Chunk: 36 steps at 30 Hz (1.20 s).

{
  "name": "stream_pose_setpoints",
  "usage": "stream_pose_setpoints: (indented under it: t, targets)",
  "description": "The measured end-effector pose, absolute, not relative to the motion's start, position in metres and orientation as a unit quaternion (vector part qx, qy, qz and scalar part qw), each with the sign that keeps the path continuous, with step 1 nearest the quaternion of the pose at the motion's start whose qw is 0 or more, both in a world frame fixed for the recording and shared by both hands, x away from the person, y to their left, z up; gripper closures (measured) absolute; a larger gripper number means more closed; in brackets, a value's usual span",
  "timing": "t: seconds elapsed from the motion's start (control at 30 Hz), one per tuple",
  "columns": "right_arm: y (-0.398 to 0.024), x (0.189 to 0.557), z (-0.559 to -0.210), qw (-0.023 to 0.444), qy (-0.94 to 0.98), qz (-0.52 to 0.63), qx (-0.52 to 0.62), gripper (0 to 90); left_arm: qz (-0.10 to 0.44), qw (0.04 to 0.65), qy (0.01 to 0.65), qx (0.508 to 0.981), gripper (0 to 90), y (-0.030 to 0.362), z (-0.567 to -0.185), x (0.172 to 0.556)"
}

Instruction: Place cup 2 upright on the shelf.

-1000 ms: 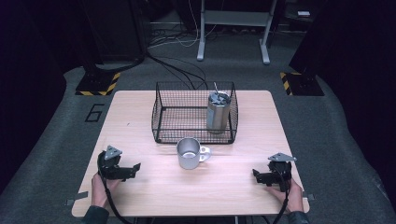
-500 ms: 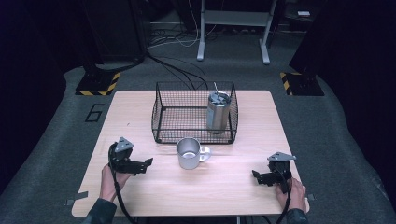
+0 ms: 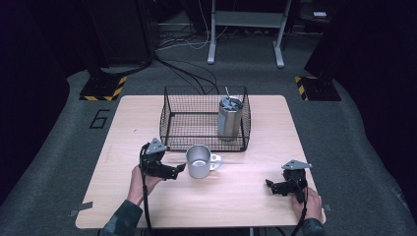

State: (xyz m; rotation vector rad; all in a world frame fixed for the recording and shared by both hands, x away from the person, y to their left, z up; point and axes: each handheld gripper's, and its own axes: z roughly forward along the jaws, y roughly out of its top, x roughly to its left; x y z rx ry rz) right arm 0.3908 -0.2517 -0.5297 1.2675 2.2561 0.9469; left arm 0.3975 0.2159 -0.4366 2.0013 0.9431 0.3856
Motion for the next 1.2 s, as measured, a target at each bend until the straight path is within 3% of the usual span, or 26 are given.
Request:
stream_pose_setpoints:
  t: [0.43, 1.2]
  targets:
    - [-0.252, 0.391, -0.53, 0.189, 0.804, 0.337, 0.451, 0.0, 0.159, 0.441, 0.355, 0.809, 0.0, 0.177, -0.438, 0.405]
    - [-0.252, 0.391, -0.53, 0.19, 0.804, 0.339, 0.45, 0.0, 0.158, 0.438, 0.344, 0.815, 0.7, 0.149, -0.453, 0.423]
